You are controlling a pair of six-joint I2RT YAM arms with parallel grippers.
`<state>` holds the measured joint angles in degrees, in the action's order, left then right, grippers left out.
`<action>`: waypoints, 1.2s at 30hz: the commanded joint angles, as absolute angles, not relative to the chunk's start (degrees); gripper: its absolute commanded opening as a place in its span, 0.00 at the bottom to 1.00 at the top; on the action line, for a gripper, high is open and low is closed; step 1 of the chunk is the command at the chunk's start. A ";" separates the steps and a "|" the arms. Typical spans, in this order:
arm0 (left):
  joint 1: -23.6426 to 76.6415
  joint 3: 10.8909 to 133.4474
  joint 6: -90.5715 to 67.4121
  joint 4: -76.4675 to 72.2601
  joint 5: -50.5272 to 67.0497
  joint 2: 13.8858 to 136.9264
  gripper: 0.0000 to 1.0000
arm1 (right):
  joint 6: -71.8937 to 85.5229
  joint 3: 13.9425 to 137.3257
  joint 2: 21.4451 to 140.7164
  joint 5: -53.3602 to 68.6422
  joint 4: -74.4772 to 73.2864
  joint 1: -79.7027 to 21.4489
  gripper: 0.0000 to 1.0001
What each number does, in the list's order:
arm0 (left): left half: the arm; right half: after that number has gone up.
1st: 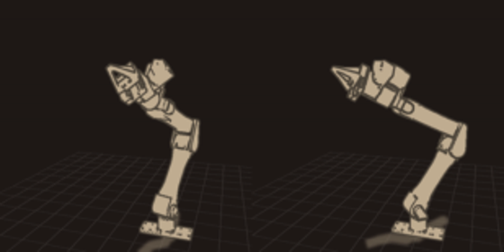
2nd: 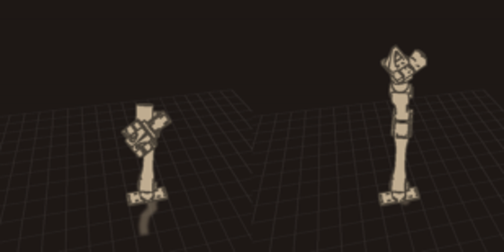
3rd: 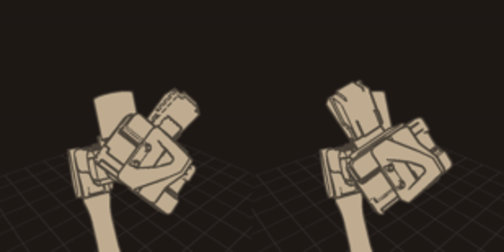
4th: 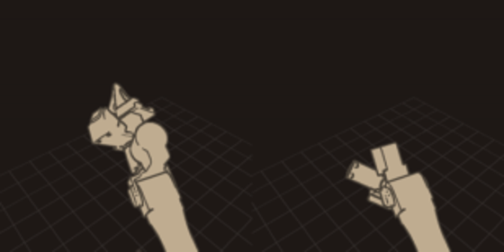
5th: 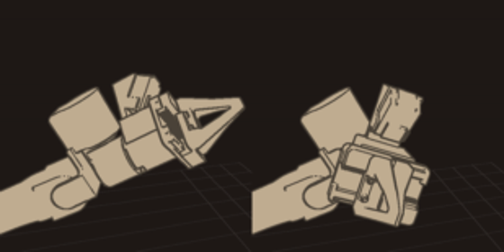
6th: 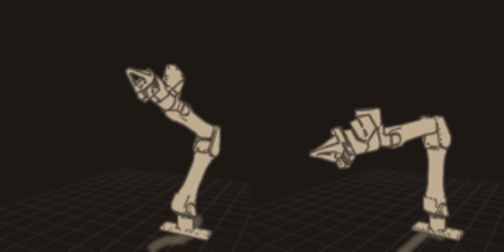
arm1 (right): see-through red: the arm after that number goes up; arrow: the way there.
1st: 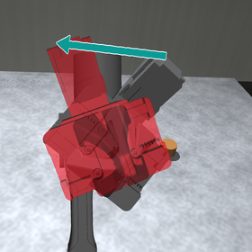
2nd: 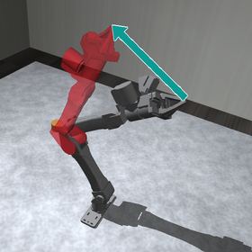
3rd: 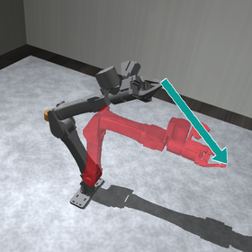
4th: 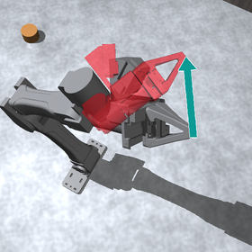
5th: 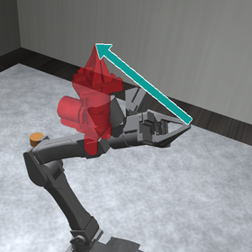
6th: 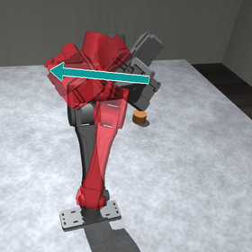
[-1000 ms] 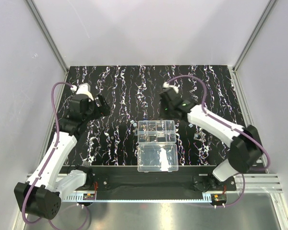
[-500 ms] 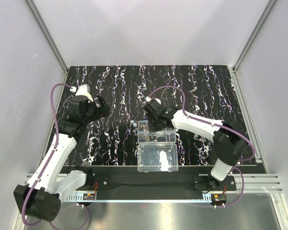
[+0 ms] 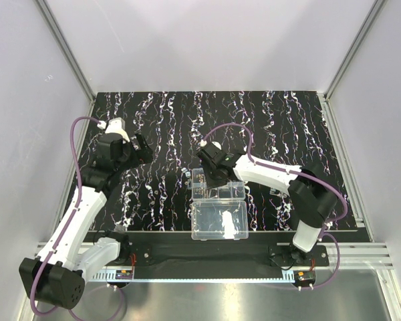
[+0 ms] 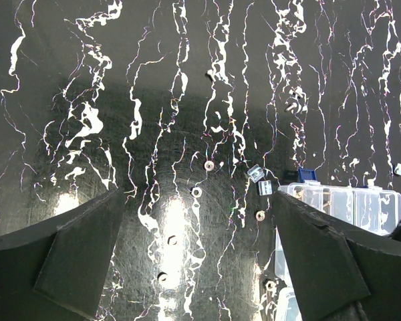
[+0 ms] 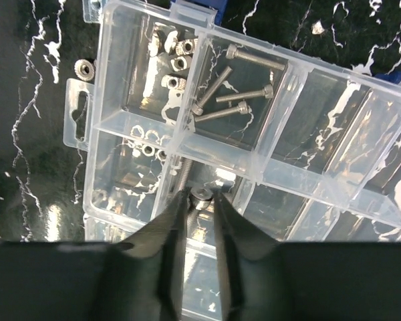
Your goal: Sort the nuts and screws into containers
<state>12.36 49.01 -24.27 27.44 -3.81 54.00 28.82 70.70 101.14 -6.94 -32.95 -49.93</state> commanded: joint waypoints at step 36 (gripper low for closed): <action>12.13 48.43 -24.61 25.58 -1.84 54.14 0.99 | 39.20 44.29 77.24 -18.82 -36.13 -9.85 0.51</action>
